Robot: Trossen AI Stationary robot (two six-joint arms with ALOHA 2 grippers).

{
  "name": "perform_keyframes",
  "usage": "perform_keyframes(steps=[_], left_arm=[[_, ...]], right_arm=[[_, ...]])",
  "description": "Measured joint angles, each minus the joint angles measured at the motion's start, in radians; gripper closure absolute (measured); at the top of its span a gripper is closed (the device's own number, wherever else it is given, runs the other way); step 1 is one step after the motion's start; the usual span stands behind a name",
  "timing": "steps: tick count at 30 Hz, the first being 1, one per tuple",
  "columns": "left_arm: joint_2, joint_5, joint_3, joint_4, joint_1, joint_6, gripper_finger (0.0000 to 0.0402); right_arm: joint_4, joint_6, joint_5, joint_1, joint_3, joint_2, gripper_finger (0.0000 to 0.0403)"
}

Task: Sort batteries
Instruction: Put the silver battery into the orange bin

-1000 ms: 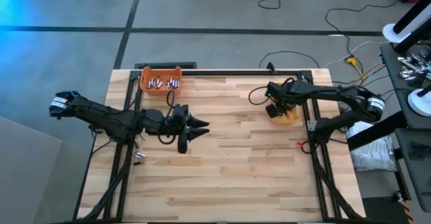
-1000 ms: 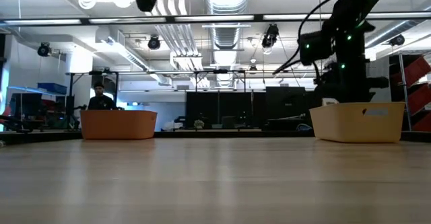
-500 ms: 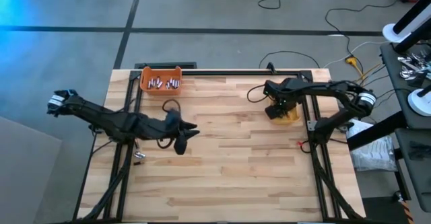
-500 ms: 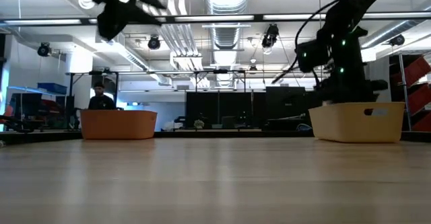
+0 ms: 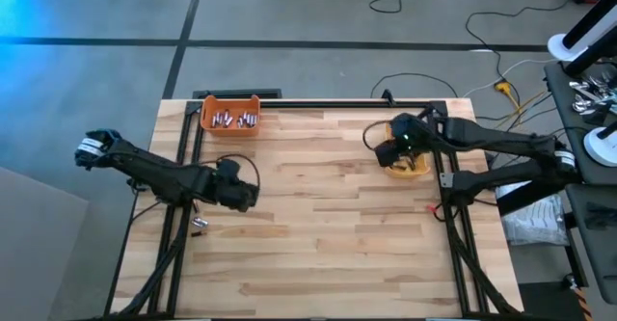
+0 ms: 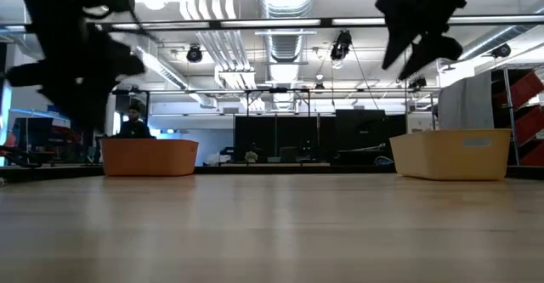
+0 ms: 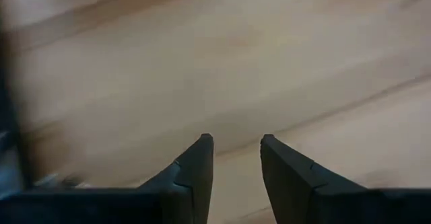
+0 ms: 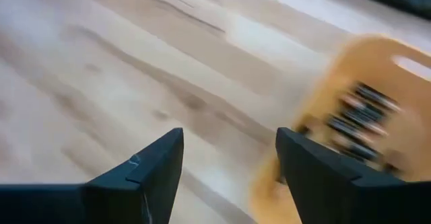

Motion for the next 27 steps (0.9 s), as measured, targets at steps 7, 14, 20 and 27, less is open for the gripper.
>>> perform_keyframes(steps=[7, 14, 20, 27], left_arm=[[0.117, 0.151, 0.0, -0.144, 0.04, -0.117, 0.0318], [0.253, 0.088, -0.002, -0.144, 0.022, -0.502, 0.0322], [0.345, 0.118, -0.006, -0.206, -0.059, -0.84, 0.0322], [0.35, 0.142, -0.008, -0.291, -0.068, -0.869, 0.0322]], right_arm=[[0.134, 0.076, 0.14, 0.167, -0.001, 0.028, 0.0184], [0.165, 0.053, 0.149, 0.231, 0.029, 0.144, 0.0183], [0.16, 0.038, 0.15, 0.271, 0.071, 0.209, 0.0182], [0.158, -0.013, 0.149, 0.279, 0.115, 0.242, 0.0177]])
